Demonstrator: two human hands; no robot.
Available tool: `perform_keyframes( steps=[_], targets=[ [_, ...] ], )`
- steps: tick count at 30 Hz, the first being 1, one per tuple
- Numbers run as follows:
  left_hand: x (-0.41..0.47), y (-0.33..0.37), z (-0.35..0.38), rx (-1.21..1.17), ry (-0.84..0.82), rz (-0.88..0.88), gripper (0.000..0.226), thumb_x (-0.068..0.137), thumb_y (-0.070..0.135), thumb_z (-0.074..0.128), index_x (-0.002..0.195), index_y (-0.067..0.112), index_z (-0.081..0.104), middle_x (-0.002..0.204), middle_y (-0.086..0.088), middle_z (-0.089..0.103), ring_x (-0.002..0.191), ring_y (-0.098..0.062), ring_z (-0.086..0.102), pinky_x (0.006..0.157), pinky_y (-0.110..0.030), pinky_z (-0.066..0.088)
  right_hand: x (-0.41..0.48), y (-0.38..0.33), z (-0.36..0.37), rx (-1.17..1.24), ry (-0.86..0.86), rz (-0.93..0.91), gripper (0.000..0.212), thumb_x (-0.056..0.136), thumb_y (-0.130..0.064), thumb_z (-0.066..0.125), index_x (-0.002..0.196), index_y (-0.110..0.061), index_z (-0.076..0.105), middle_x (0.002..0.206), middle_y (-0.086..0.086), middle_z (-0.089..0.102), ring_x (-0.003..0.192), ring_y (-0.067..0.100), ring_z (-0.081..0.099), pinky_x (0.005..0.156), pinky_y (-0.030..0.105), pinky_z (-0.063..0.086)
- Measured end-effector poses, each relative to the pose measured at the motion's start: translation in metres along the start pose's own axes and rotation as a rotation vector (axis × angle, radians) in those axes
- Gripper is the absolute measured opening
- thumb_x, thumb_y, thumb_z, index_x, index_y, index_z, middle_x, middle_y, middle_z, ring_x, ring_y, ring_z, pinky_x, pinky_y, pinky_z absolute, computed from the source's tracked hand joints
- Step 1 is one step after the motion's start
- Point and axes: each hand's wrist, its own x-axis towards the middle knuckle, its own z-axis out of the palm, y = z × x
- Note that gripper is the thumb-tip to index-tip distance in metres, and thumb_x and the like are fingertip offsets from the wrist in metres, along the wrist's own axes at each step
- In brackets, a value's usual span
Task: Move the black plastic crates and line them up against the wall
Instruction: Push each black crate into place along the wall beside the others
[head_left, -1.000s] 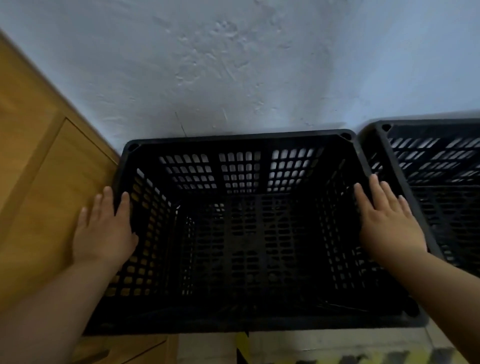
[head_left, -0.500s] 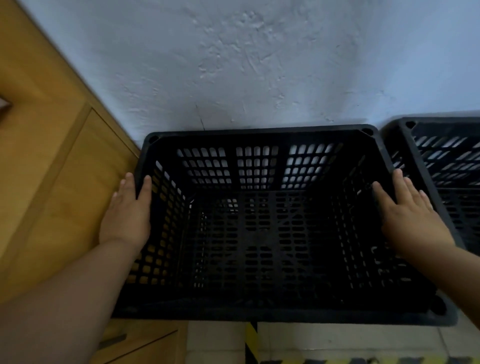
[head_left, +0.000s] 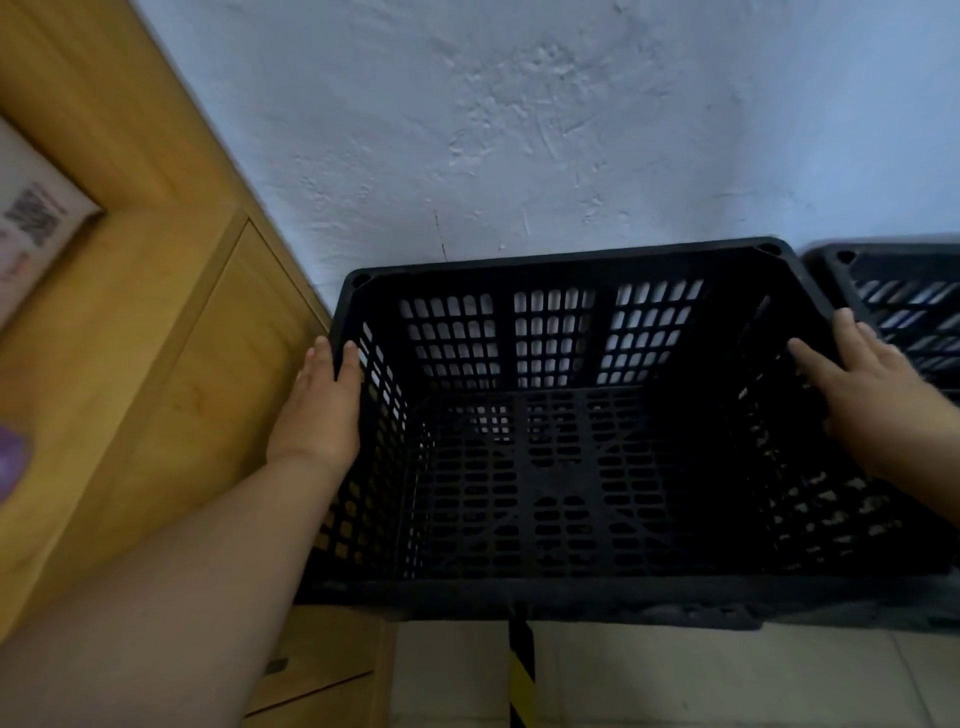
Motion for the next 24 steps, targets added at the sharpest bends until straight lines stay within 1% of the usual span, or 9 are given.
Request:
perform_keyframes(
  steps=[4, 10, 13, 16, 20, 24],
  targets=[
    [-0.003, 0.008, 0.008, -0.003, 0.014, 0.011, 0.090, 0.083, -0.010, 0.050, 0.146, 0.016, -0.009, 0.155, -0.012, -0.017, 0.145, -0.025, -0.009, 0.119, -0.035, 0.011, -0.003, 0.007, 0.004, 0.008, 0.029, 0.022, 0.084, 0.085, -0.004, 0.056, 0.150, -0.022, 0.006, 0.156, 0.018, -0.018, 0.145, 0.034, -0.009, 0.118, 0.043, 0.010],
    [-0.008, 0.003, 0.012, 0.023, 0.020, 0.013, 0.087, 0.084, -0.009, 0.050, 0.146, 0.014, -0.007, 0.155, -0.013, -0.017, 0.144, -0.025, -0.009, 0.119, -0.036, 0.010, -0.014, 0.000, 0.018, 0.050, 0.045, 0.015, 0.083, 0.087, 0.000, 0.052, 0.150, -0.023, 0.003, 0.156, 0.016, -0.019, 0.145, 0.032, -0.011, 0.118, 0.042, 0.006],
    [-0.006, 0.007, 0.012, 0.023, 0.034, 0.011, 0.088, 0.084, -0.009, 0.051, 0.146, 0.014, -0.007, 0.155, -0.013, -0.016, 0.144, -0.025, -0.009, 0.119, -0.036, 0.010, -0.012, 0.003, 0.015, 0.009, 0.065, 0.005, 0.087, 0.086, 0.000, 0.055, 0.150, -0.023, 0.001, 0.156, 0.015, -0.020, 0.145, 0.032, -0.012, 0.119, 0.042, 0.005],
    [-0.005, 0.014, 0.013, 0.019, 0.044, 0.018, 0.088, 0.083, -0.009, 0.052, 0.146, 0.013, -0.005, 0.156, -0.013, -0.015, 0.145, -0.025, -0.009, 0.118, -0.036, 0.010, -0.012, 0.008, 0.013, -0.035, 0.076, -0.001, 0.085, 0.087, -0.001, 0.054, 0.150, -0.022, 0.001, 0.156, 0.017, -0.019, 0.145, 0.032, -0.012, 0.118, 0.042, 0.001],
    [-0.003, 0.018, 0.014, 0.016, 0.077, 0.039, 0.087, 0.083, -0.011, 0.051, 0.146, 0.012, -0.004, 0.156, -0.014, -0.014, 0.145, -0.026, -0.008, 0.119, -0.038, 0.010, -0.016, 0.012, 0.021, -0.017, 0.117, 0.003, 0.084, 0.085, -0.002, 0.057, 0.150, -0.021, 0.008, 0.156, 0.020, -0.014, 0.146, 0.032, -0.008, 0.118, 0.043, 0.002],
    [-0.004, 0.019, 0.017, 0.041, 0.081, 0.044, 0.086, 0.083, -0.012, 0.049, 0.146, 0.011, -0.004, 0.156, -0.014, -0.014, 0.145, -0.026, -0.008, 0.119, -0.037, 0.009, -0.016, 0.012, 0.023, -0.028, 0.108, -0.009, 0.084, 0.086, -0.002, 0.055, 0.150, -0.022, 0.005, 0.156, 0.019, -0.015, 0.146, 0.031, -0.010, 0.118, 0.042, 0.001]
  ],
)
